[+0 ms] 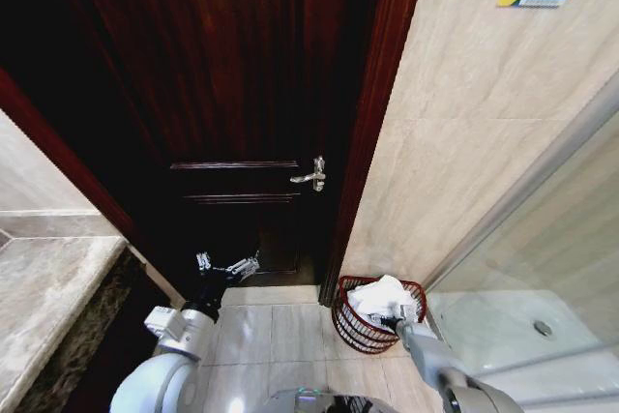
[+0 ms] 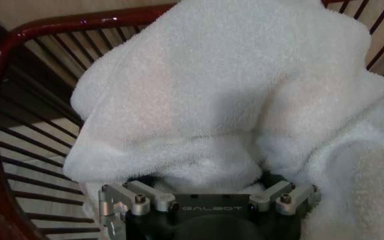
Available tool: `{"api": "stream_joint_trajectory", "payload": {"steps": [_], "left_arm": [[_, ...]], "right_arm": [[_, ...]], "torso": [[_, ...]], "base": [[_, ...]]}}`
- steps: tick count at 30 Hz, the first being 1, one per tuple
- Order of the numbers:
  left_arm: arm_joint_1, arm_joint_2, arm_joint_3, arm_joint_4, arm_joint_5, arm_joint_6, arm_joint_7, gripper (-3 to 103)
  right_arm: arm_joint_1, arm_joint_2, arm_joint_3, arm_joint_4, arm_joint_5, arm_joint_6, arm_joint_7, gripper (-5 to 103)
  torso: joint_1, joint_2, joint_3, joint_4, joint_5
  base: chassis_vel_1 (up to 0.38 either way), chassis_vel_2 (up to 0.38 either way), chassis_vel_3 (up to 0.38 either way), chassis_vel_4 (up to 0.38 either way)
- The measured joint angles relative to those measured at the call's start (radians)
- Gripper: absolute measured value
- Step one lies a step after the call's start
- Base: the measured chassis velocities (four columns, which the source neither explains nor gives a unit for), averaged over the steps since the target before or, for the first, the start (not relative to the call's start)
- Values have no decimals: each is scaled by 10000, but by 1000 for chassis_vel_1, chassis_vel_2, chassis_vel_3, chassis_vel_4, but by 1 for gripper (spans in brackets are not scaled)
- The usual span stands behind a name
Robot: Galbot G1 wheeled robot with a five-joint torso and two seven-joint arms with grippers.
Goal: Discard the used towel into the hamper.
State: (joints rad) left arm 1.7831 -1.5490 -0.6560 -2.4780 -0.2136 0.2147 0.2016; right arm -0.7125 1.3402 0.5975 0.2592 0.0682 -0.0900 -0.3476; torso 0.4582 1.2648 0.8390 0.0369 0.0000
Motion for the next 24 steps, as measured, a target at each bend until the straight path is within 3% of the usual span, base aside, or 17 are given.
{"api": "stream_joint_trajectory", "payload": {"steps": [14, 24], "left_arm": [[0, 0, 0, 0, 0, 0, 0, 100], [0, 0, 0, 0, 0, 0, 0, 100]], "right_arm": [[586, 50, -158, -120, -81, -142, 101, 100], [403, 287, -233, -109, -342, -239, 398, 100]], "torso": [[-342, -760, -418, 1, -2], [-377, -843, -470, 1, 0]], "base": [[0, 0, 0, 0], [0, 0, 0, 0]]}}
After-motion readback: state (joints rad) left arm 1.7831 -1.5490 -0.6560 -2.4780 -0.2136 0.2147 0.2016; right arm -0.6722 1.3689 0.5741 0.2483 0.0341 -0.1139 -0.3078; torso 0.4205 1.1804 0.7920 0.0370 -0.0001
